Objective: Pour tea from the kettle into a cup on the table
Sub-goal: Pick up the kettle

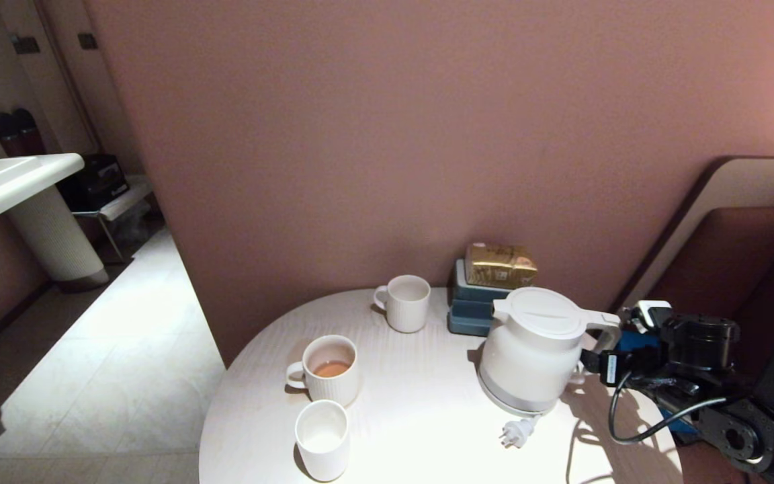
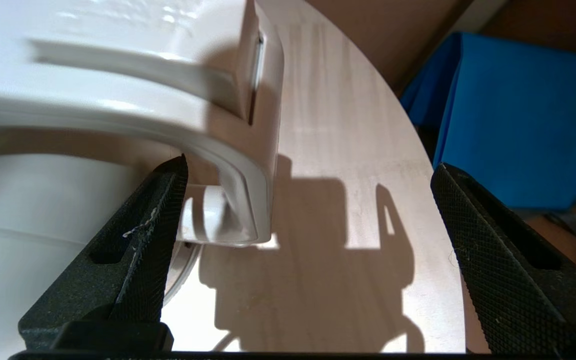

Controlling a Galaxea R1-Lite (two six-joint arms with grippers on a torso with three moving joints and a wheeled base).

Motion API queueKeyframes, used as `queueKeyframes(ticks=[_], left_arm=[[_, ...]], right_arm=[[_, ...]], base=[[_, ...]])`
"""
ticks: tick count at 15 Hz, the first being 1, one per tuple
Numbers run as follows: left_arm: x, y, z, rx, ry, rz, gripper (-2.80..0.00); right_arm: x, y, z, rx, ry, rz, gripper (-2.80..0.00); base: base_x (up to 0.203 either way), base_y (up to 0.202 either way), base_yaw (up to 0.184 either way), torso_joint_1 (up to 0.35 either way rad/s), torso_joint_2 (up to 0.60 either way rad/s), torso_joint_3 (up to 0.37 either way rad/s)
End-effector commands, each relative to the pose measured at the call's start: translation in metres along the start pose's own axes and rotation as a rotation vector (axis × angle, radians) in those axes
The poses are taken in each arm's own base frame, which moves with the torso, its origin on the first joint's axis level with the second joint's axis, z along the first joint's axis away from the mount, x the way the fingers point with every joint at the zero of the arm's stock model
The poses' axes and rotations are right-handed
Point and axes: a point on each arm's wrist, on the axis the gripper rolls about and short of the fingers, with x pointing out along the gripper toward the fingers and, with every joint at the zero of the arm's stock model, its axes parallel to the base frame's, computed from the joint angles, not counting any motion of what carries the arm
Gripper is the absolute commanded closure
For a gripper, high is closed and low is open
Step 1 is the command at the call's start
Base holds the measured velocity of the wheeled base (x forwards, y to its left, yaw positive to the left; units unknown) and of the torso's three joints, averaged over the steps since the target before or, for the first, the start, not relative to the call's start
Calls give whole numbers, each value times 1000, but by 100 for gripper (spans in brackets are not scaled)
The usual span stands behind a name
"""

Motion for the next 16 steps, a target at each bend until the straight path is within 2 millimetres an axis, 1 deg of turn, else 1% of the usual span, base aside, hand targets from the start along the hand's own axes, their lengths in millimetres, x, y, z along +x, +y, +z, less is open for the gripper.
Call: queueKeyframes(ticks=[1,3,7,9,16], left_arm=[[0,0,0,0,0,0,0],[0,0,0,0,0,0,0],[0,0,0,0,0,0,0],[0,0,0,0,2,0,0],[0,0,0,0,0,0,0]], right_arm=[[-7,-1,2,2,-25,-3,-280],[-11,-3,4,2,-60,-11,-280],[-5,-5,10,3,-88,-21,-280],[3,-7,12,2,-98,-29,-280],[5,-8,15,0,-111,-27,-280]], base=[[0,0,0,0,0,0],[0,0,0,0,0,0],[0,0,0,0,0,0],[0,0,0,0,0,0],[0,0,0,0,0,0]])
